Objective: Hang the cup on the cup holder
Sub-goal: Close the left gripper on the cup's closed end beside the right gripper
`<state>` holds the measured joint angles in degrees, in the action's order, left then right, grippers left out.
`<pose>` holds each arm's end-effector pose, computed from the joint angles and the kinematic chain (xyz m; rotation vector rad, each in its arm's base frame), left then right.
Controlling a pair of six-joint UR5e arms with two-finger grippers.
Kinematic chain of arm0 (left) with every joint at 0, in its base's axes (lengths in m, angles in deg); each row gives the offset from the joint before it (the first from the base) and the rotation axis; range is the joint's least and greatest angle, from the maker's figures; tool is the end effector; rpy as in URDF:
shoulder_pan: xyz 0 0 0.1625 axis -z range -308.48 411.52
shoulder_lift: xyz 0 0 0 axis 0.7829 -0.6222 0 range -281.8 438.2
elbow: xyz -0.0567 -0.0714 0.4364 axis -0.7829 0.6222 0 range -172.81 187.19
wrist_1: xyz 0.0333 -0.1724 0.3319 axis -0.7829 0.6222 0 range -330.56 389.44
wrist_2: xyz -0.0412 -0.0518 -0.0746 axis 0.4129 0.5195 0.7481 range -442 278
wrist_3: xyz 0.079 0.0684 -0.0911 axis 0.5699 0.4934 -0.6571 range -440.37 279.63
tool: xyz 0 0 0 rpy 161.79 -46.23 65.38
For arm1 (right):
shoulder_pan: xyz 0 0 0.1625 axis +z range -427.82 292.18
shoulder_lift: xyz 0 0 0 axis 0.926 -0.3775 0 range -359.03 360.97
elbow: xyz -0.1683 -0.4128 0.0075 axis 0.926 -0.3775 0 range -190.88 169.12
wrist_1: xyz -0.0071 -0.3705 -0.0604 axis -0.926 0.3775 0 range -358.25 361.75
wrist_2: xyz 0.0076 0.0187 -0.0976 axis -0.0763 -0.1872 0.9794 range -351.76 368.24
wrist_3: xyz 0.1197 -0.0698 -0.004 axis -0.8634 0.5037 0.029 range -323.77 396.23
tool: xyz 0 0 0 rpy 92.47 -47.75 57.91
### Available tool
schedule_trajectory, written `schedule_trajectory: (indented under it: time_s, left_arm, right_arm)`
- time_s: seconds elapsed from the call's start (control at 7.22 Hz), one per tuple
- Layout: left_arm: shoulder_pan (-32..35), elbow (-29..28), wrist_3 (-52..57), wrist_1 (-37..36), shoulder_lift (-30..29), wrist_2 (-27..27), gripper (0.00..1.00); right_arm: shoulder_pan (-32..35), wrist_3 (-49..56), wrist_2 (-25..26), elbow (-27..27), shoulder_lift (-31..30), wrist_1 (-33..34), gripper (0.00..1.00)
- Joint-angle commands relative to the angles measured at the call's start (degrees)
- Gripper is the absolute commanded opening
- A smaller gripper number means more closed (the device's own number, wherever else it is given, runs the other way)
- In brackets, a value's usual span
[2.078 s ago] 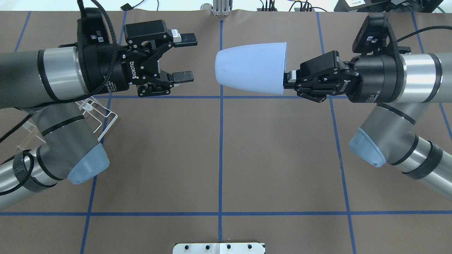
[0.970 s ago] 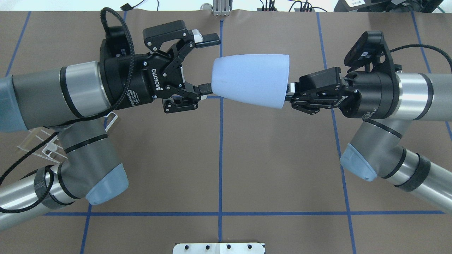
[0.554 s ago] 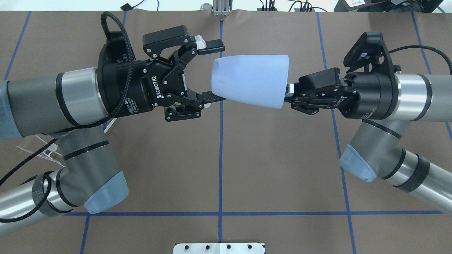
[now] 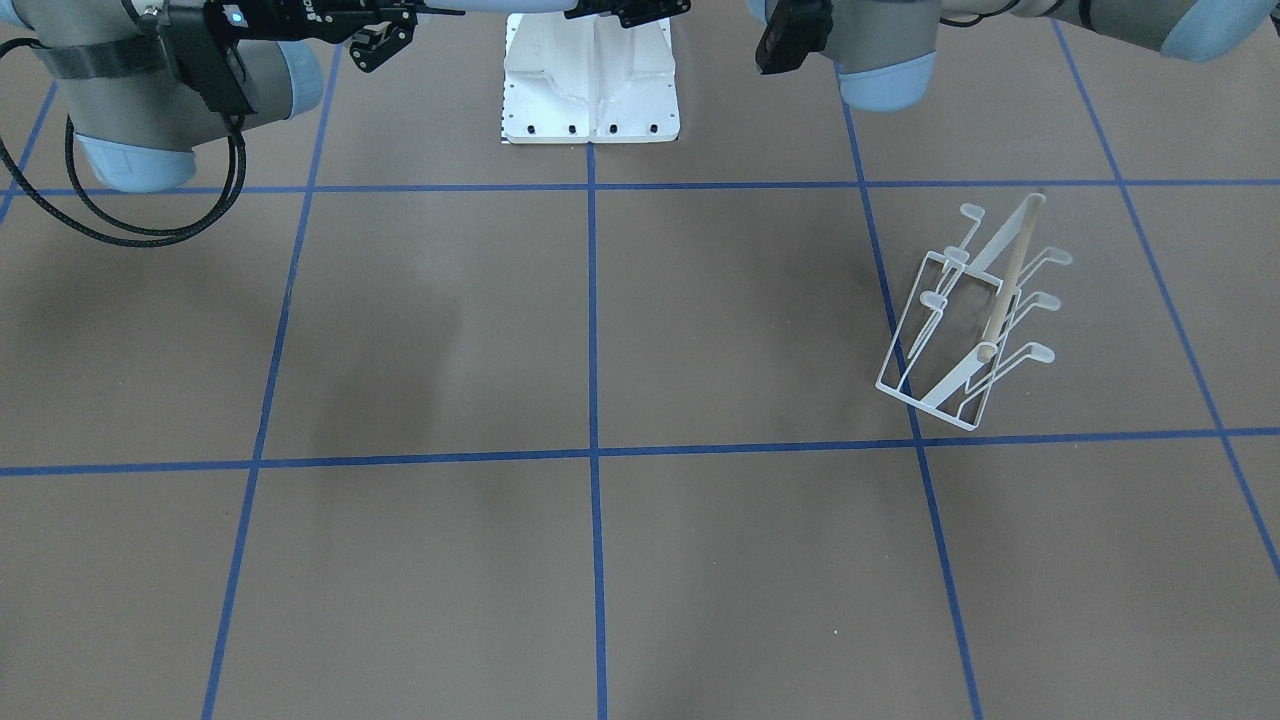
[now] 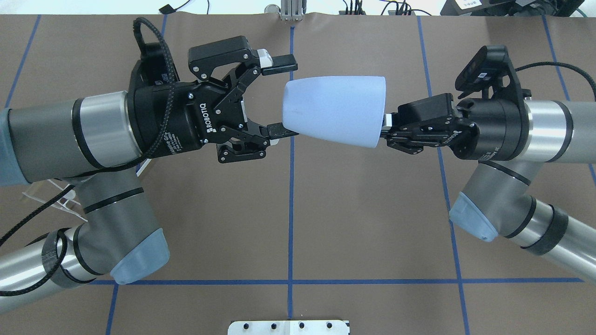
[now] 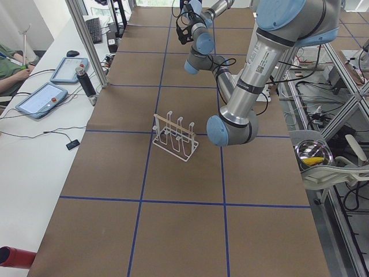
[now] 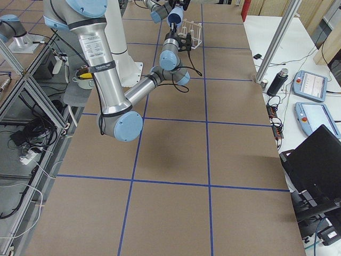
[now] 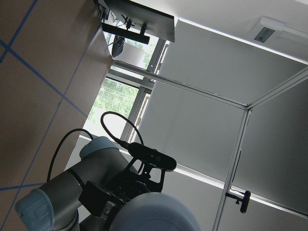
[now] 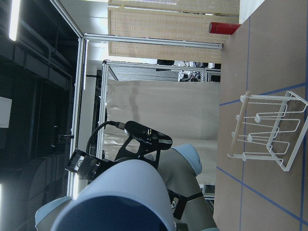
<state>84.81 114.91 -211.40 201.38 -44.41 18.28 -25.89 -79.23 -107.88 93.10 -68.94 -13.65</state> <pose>0.3569 -0.3642 0.1023 -0.2505 2.3245 -0.4568 -0.2858 -0.3538 0.2252 0.1352 -2.3181 0.0272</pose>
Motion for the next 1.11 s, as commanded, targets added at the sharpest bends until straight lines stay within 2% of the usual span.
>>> schedule_trajectory:
  time_s: [0.0, 0.28, 0.97]
  left_arm:
    - [0.02, -0.14, -0.01, -0.03, 0.00, 0.00, 0.92]
    - [-0.15, -0.05, -0.01, -0.03, 0.00, 0.09, 0.76]
    - [-0.59, 0.04, 0.08, 0.06, 0.26, 0.18, 0.75]
  right_arm:
    - [-0.18, -0.03, -0.07, -0.01, -0.41, -0.68, 0.00]
    - [-0.62, 0.06, 0.02, -0.10, -0.49, -0.59, 0.00]
    - [-0.62, 0.06, 0.45, -0.01, -0.41, -0.59, 0.00]
